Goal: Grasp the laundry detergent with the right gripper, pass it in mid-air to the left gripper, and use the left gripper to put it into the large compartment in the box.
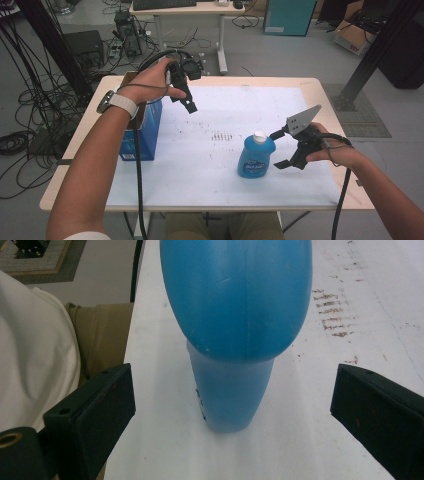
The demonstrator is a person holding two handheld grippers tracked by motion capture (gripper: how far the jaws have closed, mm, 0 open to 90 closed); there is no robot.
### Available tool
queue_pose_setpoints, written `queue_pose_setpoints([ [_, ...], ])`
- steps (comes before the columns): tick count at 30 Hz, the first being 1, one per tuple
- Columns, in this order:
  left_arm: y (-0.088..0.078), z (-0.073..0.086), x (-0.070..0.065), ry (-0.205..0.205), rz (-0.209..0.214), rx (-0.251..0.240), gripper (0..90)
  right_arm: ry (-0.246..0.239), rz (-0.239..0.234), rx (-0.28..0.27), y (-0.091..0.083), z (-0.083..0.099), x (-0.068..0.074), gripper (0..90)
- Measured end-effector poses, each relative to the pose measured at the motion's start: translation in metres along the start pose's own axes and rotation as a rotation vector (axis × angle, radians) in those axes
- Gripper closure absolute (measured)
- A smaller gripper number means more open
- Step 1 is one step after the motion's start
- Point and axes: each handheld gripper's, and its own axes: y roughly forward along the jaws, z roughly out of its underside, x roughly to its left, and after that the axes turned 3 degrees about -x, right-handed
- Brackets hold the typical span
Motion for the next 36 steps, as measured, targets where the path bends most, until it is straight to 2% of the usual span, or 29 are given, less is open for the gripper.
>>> queue_pose_setpoints([
  [15, 0.0, 0.0002, 0.0, -0.005, 0.0, -0.003, 9.1, -0.007, -0.001, 0.001, 0.0, -0.0007, -0.0001, 4.6],
  [21, 0.0003, -0.0004, 0.001, 0.007, -0.005, -0.006, 9.1, -0.007, 0.002, -0.003, -0.0007, -0.0005, 0.0, 4.8],
  [29, 0.0006, 0.0, 0.0005, -0.003, -0.006, -0.014, 9.1, -0.003, 0.001, -0.002, 0.0001, -0.0008, 0.0, 4.9],
  [36, -0.0002, 0.0009, 0.0011, -0.002, -0.001, -0.003, 9.1, -0.005, -0.001, -0.002, -0.0001, -0.0013, -0.0005, 4.9],
])
